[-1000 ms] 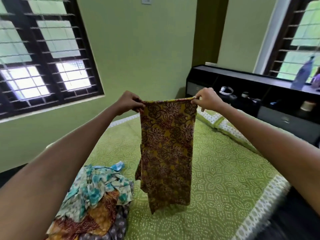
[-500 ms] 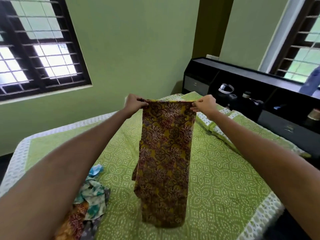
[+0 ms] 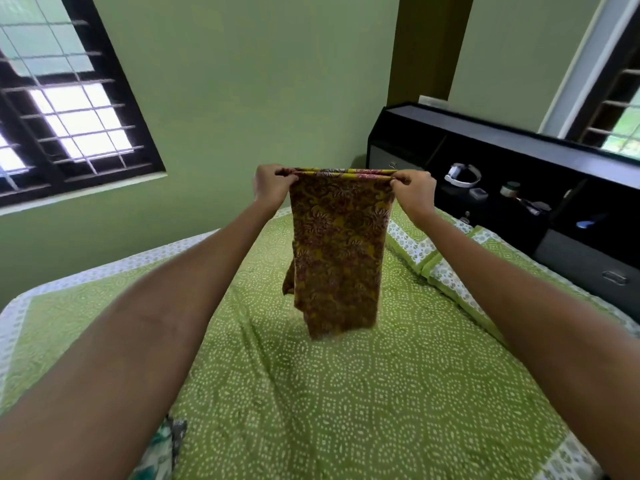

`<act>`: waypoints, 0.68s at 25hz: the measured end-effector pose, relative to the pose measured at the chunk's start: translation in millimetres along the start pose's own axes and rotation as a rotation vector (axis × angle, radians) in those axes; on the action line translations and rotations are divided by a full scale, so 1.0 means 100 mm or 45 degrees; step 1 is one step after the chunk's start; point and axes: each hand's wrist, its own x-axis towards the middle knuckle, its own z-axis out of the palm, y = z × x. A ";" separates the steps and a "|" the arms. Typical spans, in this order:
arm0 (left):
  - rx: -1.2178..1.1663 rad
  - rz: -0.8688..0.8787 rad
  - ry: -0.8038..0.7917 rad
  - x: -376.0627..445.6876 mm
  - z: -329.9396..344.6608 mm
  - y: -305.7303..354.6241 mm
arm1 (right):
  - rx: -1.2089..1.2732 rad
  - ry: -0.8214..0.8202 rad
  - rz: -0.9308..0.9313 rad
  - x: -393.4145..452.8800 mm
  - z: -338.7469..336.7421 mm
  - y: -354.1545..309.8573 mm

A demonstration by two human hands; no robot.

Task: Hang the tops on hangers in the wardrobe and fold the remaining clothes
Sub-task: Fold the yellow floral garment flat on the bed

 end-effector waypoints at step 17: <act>0.199 -0.236 -0.586 -3.78 -0.11 -2.57 | -0.244 -0.329 0.271 -4.06 0.10 1.61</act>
